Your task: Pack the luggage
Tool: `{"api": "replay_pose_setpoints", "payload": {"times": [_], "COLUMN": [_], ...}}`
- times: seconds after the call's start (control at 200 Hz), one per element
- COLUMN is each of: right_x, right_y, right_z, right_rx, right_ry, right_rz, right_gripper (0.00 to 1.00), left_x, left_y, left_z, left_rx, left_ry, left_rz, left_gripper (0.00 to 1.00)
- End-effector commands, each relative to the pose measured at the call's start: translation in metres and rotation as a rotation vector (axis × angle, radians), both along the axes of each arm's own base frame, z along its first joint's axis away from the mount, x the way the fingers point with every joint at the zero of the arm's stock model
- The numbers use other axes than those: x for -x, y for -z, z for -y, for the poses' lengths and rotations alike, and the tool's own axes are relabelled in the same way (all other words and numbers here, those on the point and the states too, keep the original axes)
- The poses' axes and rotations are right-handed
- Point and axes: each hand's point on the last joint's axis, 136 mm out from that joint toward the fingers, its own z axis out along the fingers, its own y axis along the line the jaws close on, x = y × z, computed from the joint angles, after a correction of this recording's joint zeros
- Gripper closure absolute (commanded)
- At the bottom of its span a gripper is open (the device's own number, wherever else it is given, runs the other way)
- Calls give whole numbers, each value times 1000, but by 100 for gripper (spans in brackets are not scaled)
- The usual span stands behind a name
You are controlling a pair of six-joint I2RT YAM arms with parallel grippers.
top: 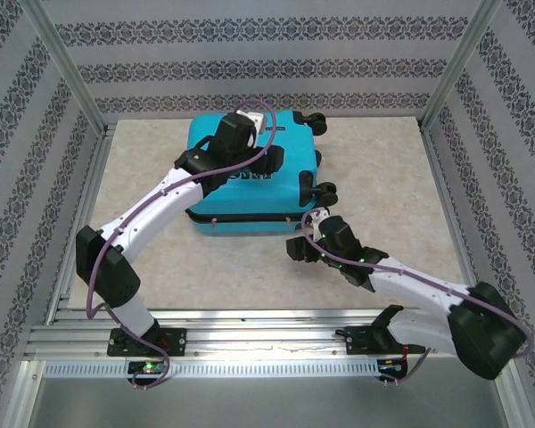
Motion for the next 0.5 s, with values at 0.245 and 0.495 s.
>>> {"api": "replay_pose_setpoints", "payload": {"times": [0.245, 0.495], "right_x": [-45, -52], "right_y": [-1, 6], "right_z": [-22, -47], "right_rx": [-1, -139], "right_ry": [65, 25], "right_rz": [203, 184], "right_gripper": [30, 32], "left_x": [-3, -1], "left_y": [-24, -23], "left_z": [16, 21], "left_rx": [12, 10], "left_ry": [20, 27], "left_rz": [54, 51], "left_gripper": [20, 20]}}
